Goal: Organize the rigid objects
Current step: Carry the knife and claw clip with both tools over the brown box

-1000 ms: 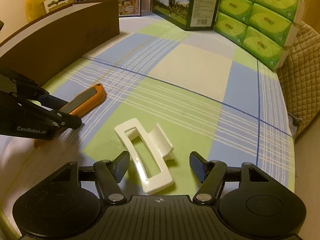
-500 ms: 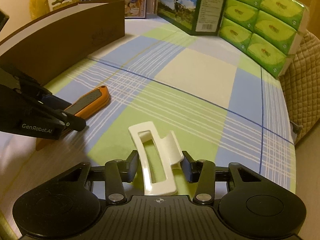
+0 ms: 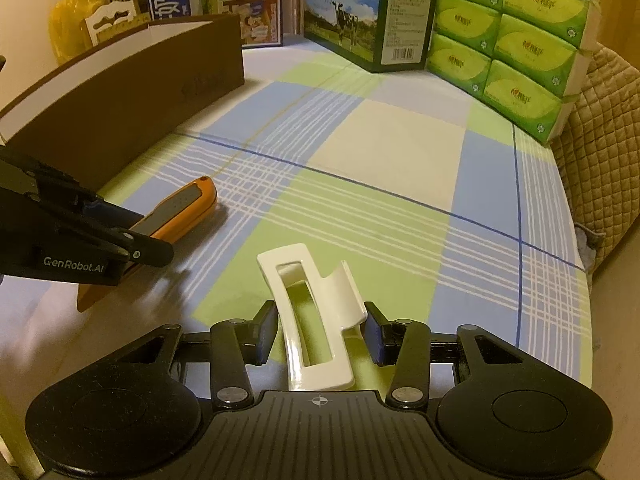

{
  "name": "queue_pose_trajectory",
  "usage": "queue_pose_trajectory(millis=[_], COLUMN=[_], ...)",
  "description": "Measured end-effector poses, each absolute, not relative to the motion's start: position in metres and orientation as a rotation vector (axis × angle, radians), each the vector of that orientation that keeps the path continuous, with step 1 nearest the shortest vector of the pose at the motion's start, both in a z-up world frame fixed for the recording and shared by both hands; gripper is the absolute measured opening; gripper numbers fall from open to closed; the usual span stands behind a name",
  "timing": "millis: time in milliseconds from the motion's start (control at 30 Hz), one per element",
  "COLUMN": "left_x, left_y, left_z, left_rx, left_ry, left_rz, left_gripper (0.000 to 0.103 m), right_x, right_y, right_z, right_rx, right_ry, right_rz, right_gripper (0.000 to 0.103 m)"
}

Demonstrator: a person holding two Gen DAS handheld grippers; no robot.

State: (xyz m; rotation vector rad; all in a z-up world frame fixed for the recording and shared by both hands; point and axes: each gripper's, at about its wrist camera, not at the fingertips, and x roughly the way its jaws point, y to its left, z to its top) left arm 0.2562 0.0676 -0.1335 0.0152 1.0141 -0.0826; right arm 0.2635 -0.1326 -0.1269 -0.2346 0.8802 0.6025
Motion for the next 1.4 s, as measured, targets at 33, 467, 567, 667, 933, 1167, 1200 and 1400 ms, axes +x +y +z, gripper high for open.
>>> queue_pose_trajectory(millis=[33,467,567,667,933,1167,1200,1400], left_x=[0.255,0.234,0.228,0.222,0.210,0.202,0.201,0.205], left_y=[0.068,0.082,0.090,0.098,0.135,0.191,0.200,0.258], left_z=[-0.132,-0.090,-0.075,-0.060,-0.023,-0.003,-0.001,0.005], left_rx=[0.013,-0.026,-0.041,-0.046,-0.065,-0.063,-0.062,-0.049], left_ry=[1.011,0.936,0.913,0.894,0.845,0.814,0.811,0.799], left_rz=[-0.082,-0.077,-0.077,-0.070,-0.026,0.043,0.051,0.100], left_gripper=[0.030,0.030,0.030,0.030,0.030,0.030,0.030,0.030], right_x=[0.263,0.256,0.255,0.254,0.248,0.246,0.247,0.251], right_y=[-0.132,-0.124,-0.118,-0.109,-0.062,0.002,0.014,0.078], right_z=[-0.125,-0.094,-0.084,-0.071,-0.038,-0.015,-0.012,0.000], right_rx=[-0.233,-0.174,-0.158,-0.138,-0.097,-0.072,-0.069,-0.060], right_ry=[0.877,0.860,0.861,0.855,0.825,0.792,0.790,0.770], right_rz=[0.602,0.629,0.635,0.649,0.719,0.794,0.802,0.832], right_gripper=[0.042,0.042,0.042,0.042,0.042,0.042,0.042,0.042])
